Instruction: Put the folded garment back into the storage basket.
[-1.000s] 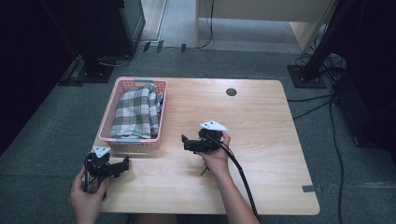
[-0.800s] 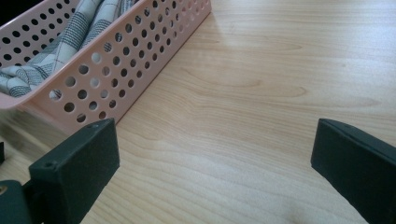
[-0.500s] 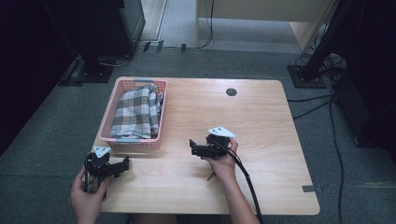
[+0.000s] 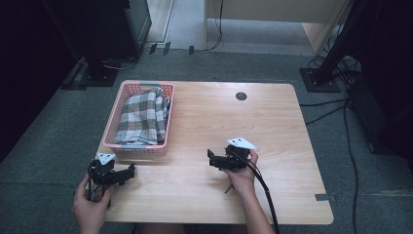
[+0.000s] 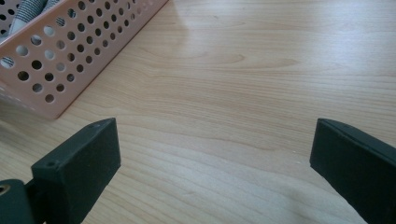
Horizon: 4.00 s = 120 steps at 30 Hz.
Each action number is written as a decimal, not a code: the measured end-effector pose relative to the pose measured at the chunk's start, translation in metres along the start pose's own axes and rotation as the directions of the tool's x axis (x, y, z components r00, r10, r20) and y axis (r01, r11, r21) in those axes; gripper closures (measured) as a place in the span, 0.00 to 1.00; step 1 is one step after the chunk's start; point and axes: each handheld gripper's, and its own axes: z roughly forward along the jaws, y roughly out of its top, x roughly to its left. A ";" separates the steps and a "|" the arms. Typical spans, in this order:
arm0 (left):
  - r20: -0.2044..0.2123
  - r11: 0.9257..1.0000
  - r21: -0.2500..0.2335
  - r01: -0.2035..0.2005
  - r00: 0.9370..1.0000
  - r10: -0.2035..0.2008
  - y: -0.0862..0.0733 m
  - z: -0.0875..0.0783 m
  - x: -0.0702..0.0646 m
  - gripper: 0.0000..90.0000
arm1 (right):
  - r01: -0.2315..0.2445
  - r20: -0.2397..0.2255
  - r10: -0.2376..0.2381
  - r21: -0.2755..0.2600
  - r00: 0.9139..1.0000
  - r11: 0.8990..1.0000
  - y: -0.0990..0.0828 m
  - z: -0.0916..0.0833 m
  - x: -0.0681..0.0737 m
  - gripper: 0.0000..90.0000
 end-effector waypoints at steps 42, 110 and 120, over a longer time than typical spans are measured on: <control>0.000 1.000 0.000 0.000 1.000 0.000 0.000 0.000 0.000 0.00 | -0.046 0.127 0.049 -0.022 0.991 0.999 -0.016 -0.055 -0.056 0.02; 0.000 1.000 -0.001 0.000 1.000 0.000 0.000 0.000 0.000 0.00 | -0.092 0.177 0.097 -0.034 0.979 0.995 -0.026 -0.137 -0.127 0.03; 0.002 1.000 -0.001 -0.001 1.000 0.001 0.000 0.000 0.000 0.00 | -0.108 0.187 0.112 -0.033 0.976 0.994 -0.029 -0.149 -0.144 0.03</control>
